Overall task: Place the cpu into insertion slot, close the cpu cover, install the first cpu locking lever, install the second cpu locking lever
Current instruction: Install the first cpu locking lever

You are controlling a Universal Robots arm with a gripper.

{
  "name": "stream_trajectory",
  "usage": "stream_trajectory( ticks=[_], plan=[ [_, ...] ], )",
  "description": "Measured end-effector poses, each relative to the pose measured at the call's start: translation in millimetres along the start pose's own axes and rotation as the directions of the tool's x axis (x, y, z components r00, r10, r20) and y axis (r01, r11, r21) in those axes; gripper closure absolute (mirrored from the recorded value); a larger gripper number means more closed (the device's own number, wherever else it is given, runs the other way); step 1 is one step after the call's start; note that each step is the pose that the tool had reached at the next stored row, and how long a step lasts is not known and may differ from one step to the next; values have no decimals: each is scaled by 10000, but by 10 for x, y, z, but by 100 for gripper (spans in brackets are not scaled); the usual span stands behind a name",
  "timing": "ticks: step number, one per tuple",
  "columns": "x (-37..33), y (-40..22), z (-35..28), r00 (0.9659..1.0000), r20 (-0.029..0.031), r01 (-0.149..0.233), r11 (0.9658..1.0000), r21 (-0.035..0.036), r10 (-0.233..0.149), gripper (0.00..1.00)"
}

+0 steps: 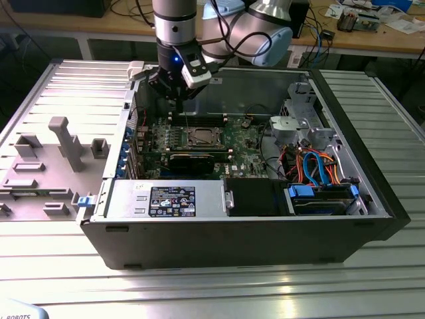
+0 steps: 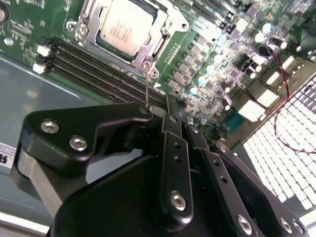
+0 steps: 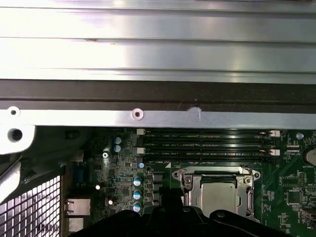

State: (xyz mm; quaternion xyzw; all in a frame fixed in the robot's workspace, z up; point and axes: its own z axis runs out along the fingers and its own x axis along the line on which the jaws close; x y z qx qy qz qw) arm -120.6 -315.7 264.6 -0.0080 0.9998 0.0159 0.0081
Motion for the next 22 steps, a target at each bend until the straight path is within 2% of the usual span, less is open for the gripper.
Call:
stream_trajectory(
  ticks=[5,12,22],
  plan=[
    [-5,53,7,9997,-7,239,9997,-4,-239,89],
    [-66,53,10,9997,-9,243,9997,-4,-243,89],
    [-81,53,10,9997,-7,244,9997,-5,-244,89]
  ],
)
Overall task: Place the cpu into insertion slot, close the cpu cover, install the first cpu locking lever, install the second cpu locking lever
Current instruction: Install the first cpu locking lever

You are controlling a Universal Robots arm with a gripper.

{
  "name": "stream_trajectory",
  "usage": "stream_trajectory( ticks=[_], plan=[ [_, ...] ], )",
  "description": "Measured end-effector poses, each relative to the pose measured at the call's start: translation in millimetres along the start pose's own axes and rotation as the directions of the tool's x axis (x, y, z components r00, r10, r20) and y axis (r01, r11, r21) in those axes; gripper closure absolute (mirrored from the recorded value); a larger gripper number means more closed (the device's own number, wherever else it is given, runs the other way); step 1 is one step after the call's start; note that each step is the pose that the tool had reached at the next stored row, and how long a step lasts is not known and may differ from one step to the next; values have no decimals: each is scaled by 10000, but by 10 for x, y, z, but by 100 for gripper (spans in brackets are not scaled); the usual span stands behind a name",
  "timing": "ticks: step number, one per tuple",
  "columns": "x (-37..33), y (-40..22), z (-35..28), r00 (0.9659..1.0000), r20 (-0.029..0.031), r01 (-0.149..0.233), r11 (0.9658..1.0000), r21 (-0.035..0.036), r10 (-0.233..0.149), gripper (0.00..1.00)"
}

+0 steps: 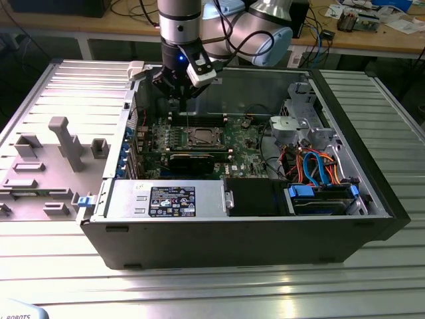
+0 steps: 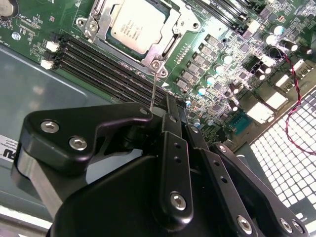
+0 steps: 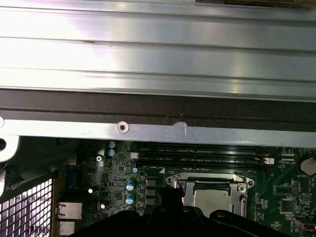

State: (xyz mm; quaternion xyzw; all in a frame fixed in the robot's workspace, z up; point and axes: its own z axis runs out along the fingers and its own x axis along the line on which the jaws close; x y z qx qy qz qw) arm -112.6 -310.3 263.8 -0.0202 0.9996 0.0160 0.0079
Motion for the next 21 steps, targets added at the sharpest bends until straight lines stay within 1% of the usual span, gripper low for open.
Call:
stream_trajectory(
  ticks=[4,7,14,20,21],
  plan=[
    [-19,-1,0,10000,-1,-1,10000,0,1,89],
    [-61,-2,1,10000,0,-1,10000,0,1,89],
    [-128,-5,2,10000,0,-1,10000,1,1,89],
    [-142,-6,3,10000,0,0,10000,0,0,89],
    [-144,-8,4,10000,3,1,10000,-38,-1,89]
  ],
)
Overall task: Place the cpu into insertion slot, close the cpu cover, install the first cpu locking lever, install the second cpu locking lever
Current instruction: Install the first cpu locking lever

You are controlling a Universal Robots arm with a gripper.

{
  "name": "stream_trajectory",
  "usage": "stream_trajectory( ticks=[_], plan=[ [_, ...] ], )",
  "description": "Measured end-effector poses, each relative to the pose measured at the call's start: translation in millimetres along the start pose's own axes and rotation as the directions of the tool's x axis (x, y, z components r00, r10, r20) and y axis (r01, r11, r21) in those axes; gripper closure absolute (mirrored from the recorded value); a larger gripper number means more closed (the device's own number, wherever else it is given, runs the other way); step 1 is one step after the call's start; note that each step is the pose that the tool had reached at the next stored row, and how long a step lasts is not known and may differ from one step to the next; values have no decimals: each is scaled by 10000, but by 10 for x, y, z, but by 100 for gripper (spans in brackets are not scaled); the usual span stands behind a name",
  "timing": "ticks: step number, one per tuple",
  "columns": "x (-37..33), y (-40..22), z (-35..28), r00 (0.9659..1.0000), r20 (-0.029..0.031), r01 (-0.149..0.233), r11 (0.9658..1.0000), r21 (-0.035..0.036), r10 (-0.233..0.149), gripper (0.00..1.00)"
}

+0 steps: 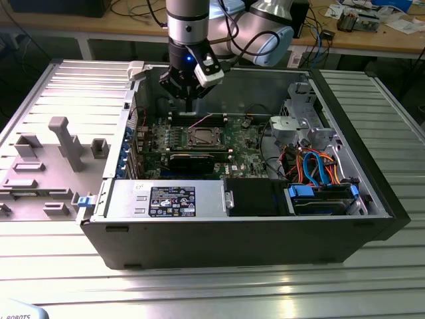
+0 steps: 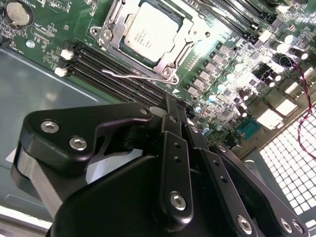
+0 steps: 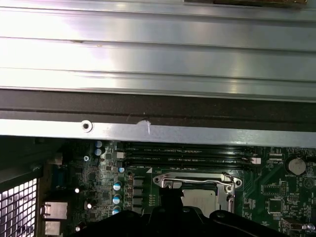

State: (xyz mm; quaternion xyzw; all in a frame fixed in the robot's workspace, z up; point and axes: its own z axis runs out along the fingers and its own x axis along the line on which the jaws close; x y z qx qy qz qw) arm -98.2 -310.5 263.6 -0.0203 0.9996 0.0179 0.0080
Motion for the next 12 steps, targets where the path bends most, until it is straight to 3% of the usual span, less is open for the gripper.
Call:
stream_trajectory(
  ticks=[2,8,10,12],
  plan=[
    [-6,-14,8,10000,7,-12,9998,-180,12,89],
    [-23,-18,40,9998,16,-180,9997,-193,180,89],
    [-29,-18,45,9994,64,-330,9992,-213,331,89],
    [-29,-18,45,9994,67,-333,9992,-214,335,89]
  ],
)
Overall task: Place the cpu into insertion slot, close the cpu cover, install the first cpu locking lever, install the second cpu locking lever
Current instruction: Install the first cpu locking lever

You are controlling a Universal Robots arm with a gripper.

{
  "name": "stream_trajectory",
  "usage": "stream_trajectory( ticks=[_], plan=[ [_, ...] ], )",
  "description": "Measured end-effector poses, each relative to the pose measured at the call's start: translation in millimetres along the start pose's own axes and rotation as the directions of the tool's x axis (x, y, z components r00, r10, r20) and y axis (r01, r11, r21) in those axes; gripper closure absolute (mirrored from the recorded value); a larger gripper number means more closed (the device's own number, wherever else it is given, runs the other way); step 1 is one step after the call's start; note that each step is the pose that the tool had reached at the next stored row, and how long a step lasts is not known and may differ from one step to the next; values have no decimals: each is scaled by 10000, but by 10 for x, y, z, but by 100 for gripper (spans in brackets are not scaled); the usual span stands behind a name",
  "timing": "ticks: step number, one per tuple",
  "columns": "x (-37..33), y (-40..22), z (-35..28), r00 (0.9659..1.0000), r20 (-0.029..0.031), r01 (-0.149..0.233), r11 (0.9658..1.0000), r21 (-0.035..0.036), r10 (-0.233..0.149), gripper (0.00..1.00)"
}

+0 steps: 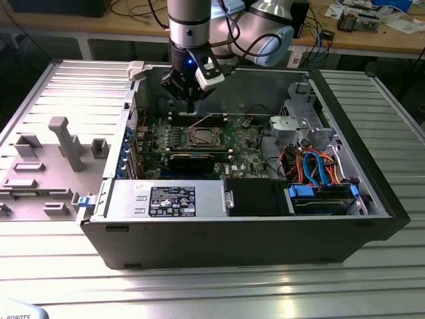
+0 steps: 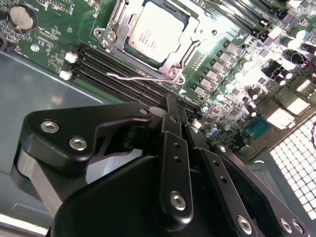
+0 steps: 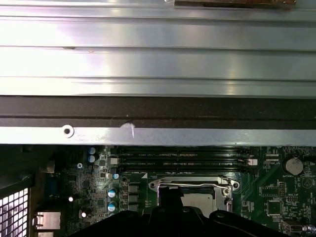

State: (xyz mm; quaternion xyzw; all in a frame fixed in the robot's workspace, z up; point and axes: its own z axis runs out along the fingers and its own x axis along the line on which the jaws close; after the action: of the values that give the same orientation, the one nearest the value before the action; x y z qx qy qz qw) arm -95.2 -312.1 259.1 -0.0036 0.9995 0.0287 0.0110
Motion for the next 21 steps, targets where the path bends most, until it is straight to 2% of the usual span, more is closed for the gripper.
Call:
stream_trajectory(
  ticks=[2,8,15,21],
  plan=[
    [0,0,0,10000,46,3,10000,0,-3,89],
    [0,0,0,10000,47,4,10000,0,-4,89],
    [-26,-3,28,10000,71,2,9999,-130,-1,89],
    [-79,-6,64,10000,70,1,9999,-156,0,89]
  ],
)
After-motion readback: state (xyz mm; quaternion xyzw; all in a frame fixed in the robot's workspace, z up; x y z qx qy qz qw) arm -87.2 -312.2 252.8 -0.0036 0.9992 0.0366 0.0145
